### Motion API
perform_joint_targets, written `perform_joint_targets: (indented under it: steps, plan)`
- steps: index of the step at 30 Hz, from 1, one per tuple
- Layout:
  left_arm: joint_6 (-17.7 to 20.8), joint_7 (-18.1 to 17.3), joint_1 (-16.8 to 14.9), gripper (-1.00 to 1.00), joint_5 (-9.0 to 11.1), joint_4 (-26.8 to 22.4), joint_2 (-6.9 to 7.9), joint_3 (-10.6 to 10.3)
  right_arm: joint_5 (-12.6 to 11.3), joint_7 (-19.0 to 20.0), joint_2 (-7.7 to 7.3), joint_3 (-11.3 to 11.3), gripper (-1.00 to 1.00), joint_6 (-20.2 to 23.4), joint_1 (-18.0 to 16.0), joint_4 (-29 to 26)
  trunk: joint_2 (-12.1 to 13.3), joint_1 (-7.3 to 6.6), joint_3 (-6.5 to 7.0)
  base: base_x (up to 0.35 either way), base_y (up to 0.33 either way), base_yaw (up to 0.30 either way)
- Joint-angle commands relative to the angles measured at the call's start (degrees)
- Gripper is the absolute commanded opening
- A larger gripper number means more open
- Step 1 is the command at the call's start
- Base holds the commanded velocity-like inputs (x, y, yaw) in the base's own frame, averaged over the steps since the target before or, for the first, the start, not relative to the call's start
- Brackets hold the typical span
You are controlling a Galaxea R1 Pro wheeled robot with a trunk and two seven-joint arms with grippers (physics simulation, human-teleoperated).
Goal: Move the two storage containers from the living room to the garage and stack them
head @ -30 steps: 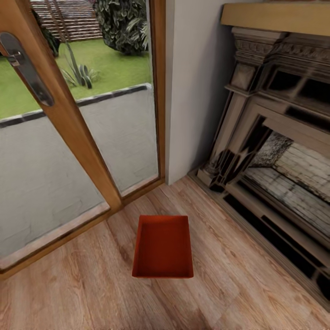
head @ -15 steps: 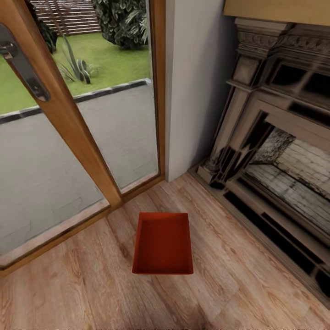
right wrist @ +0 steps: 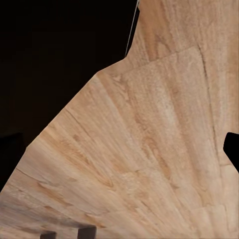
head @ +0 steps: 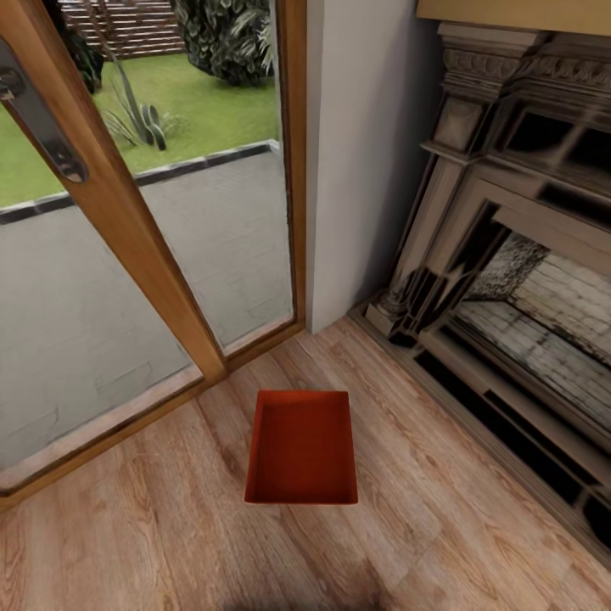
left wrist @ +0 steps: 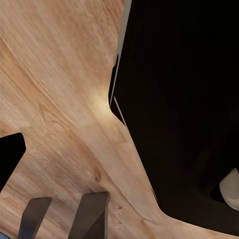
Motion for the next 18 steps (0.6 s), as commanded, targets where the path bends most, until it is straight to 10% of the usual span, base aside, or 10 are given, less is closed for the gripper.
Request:
perform_joint_targets:
  steps: [1, 18]
  plan:
    - [-0.2, 0.03, -0.02, 1.0, 0.28, 0.05, -0.01, 0.17, -0.55, -0.14, 0.01, 0.53, 1.0, -0.39, -0.05, 0.15, -0.02, 0.0, -0.03, 0.0, 0.0, 0.0]
    - [-0.2, 0.03, -0.02, 1.0, 0.49, 0.0, -0.19, 0.35, -0.51, 0.01, 0.03, 0.57, 1.0, -0.43, -0.05, 0.2, -0.02, 0.0, -0.03, 0.0, 0.0, 0.0]
